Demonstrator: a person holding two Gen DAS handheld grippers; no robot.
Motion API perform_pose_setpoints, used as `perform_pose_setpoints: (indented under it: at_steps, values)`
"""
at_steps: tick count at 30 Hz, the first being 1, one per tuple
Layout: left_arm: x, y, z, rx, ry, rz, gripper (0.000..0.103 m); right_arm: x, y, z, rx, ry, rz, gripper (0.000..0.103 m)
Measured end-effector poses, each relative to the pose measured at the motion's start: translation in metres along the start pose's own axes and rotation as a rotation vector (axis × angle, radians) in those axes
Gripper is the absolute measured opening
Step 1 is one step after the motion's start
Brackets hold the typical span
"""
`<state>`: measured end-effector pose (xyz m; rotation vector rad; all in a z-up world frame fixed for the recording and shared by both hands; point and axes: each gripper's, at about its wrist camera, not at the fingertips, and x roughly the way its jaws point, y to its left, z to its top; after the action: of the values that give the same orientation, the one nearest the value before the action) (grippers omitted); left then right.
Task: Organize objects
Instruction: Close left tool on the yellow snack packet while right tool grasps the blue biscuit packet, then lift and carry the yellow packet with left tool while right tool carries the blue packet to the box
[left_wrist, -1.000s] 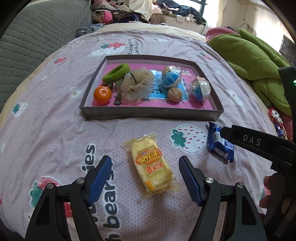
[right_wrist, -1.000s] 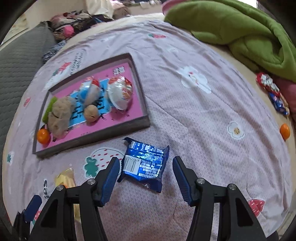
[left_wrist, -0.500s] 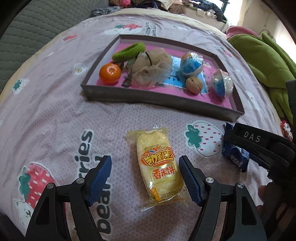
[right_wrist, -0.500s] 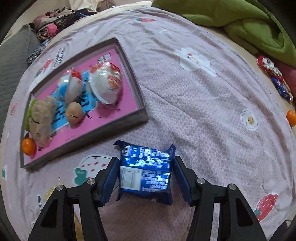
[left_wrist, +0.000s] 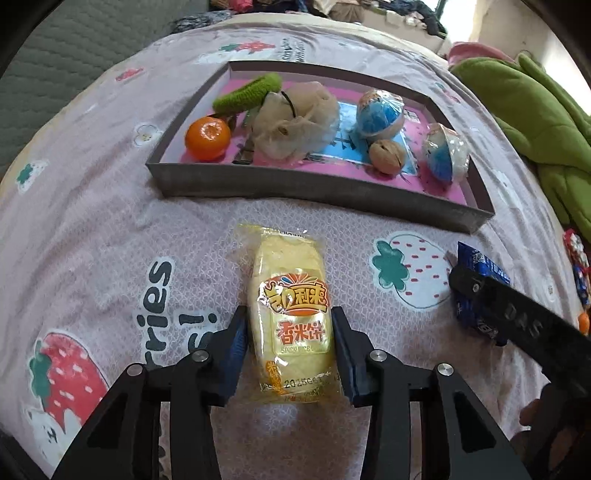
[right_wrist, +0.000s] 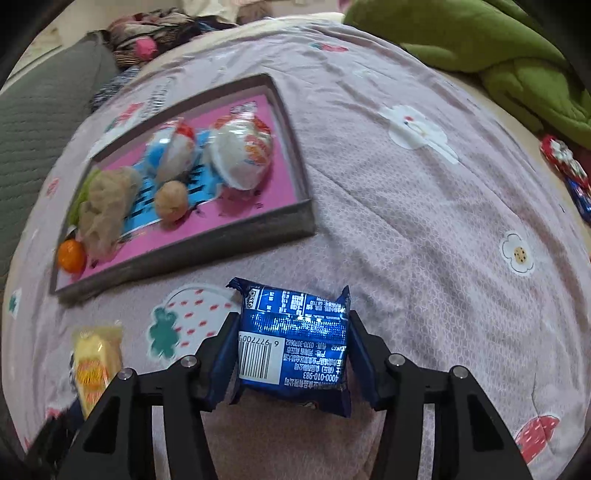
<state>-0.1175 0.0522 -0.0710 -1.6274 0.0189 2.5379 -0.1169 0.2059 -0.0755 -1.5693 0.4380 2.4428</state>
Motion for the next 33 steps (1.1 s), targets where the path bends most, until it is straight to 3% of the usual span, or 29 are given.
perform_pose_setpoints:
  at_steps: [5, 13, 33]
  values:
    - [-0.005, 0.005, -0.006, 0.035, -0.025, -0.027, 0.044, -0.014, 0.007, -0.012, -0.066, -0.049, 0.028, 0.055]
    - [-0.021, 0.010, -0.023, 0.102, -0.096, -0.003, 0.043, -0.046, 0.015, -0.029, -0.133, -0.141, 0.064, 0.055]
    - [-0.087, 0.037, -0.029, 0.085, -0.264, -0.016, 0.043, -0.105, 0.042, -0.056, -0.215, -0.254, 0.124, 0.055]
